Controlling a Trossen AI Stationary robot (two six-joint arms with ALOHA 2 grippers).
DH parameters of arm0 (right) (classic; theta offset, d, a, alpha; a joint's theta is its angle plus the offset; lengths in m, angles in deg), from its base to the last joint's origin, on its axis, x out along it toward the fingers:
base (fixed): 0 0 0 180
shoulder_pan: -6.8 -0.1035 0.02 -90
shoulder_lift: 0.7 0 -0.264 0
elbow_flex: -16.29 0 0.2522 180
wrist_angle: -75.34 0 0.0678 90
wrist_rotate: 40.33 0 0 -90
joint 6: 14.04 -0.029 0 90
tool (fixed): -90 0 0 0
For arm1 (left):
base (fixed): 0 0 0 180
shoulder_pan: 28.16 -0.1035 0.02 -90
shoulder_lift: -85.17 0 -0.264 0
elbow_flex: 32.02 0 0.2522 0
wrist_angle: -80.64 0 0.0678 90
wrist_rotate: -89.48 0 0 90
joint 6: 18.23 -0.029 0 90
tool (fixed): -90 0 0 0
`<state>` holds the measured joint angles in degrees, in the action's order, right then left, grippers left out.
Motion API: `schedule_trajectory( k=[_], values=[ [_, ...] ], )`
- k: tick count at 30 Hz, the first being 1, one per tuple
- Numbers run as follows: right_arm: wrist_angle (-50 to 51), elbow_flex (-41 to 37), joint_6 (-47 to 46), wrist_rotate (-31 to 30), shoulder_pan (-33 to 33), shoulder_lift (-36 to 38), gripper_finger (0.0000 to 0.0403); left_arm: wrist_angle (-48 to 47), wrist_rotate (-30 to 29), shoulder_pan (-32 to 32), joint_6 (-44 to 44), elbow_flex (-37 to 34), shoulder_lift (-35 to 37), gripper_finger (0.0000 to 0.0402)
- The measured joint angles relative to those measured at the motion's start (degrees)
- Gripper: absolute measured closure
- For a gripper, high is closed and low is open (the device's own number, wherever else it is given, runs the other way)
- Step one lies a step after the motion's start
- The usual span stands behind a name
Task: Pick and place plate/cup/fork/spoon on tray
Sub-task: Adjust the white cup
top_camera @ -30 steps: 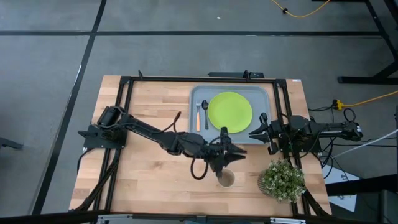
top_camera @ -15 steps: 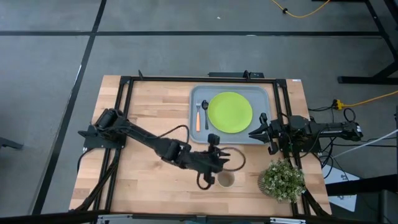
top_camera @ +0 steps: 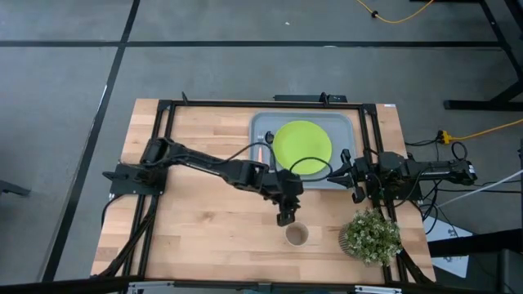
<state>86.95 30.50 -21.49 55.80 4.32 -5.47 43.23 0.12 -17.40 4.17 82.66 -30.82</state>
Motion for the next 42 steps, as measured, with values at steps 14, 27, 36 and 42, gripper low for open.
schedule_trajectory(
  k=[14, 27, 36, 42],
  values=[
    [-0.1, 0.0, 0.0, 0.0, 0.0, 0.0, 0.0351, 0.3, 7.0, 0.7, 1.1, -0.1, -5.3, 0.0327],
    [0.0, 0.0, 0.1, 0.0, 0.0, 0.0, 0.0351, 0.0, 5.3, 2.4, 1.0, -0.1, -5.3, 0.0327],
    [-0.1, 0.0, 0.2, 0.0, 0.0, 0.0, 0.0351, -0.9, 3.4, 2.7, 1.0, 0.1, -6.3, 0.0327],
    [0.0, 0.0, 0.2, 0.0, 0.0, 0.0, 0.0351, -1.3, 3.4, 3.4, 1.1, 0.0, -6.8, 0.0327]
  ],
)
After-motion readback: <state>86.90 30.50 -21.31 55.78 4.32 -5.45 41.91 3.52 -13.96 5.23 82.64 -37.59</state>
